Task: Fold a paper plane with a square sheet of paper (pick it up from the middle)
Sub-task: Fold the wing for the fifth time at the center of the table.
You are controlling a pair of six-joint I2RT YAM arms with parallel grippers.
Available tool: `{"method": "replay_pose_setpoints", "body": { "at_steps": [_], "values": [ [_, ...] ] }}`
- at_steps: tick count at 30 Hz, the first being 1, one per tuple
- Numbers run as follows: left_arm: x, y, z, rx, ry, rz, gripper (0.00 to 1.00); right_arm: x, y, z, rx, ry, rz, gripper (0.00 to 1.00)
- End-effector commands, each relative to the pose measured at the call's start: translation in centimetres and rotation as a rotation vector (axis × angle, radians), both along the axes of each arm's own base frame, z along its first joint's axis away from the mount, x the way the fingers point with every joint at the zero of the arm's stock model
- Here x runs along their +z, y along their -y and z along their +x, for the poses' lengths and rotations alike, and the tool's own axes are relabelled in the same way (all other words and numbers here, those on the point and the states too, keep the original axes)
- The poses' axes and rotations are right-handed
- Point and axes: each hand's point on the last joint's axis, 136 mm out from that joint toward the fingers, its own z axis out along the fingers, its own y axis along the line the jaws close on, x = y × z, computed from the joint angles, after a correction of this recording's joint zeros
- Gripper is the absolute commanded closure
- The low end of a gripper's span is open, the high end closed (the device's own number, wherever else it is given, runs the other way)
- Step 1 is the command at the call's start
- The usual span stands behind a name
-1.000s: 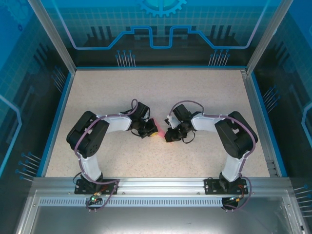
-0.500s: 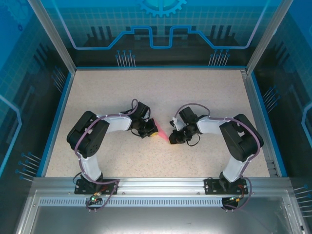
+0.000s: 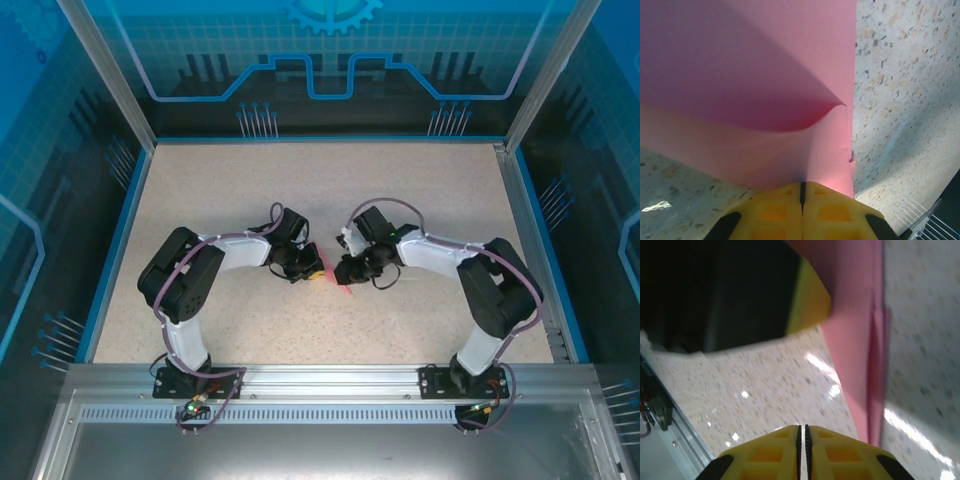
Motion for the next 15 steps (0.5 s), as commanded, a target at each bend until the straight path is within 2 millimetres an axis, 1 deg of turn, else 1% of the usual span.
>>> {"method": "replay_pose_setpoints", "body": {
  "at_steps": [1, 5, 9, 12, 15],
  "values": [
    [-4.1, -3.6, -2.1, 0.035, -0.106, 0.193, 0.94, -1.6, -0.7, 1.0, -0.034, -0.025, -0.038, 0.87],
    [-3.9, -3.4, -2.0, 0.025, -0.098, 0.187, 0.94, -2.9, -0.6, 1.3, -0.040, -0.040, -0.067, 0.88],
    [-3.4, -2.9, -1.5, 0.001, -0.073, 0.170, 0.94, -4.9, 0.6, 0.7, -0.051, -0.073, -0.133, 0.88],
    [-2.6, -2.3, -0.8, -0.034, -0.031, 0.144, 0.93, -6.3, 1.8, 0.1, -0.067, -0.105, -0.162, 0.89],
    [-0.8, -1.3, 0.2, -0.079, 0.041, 0.105, 0.91, -7.3, 2.8, -0.5, -0.078, -0.131, -0.181, 0.89]
  ]
}}
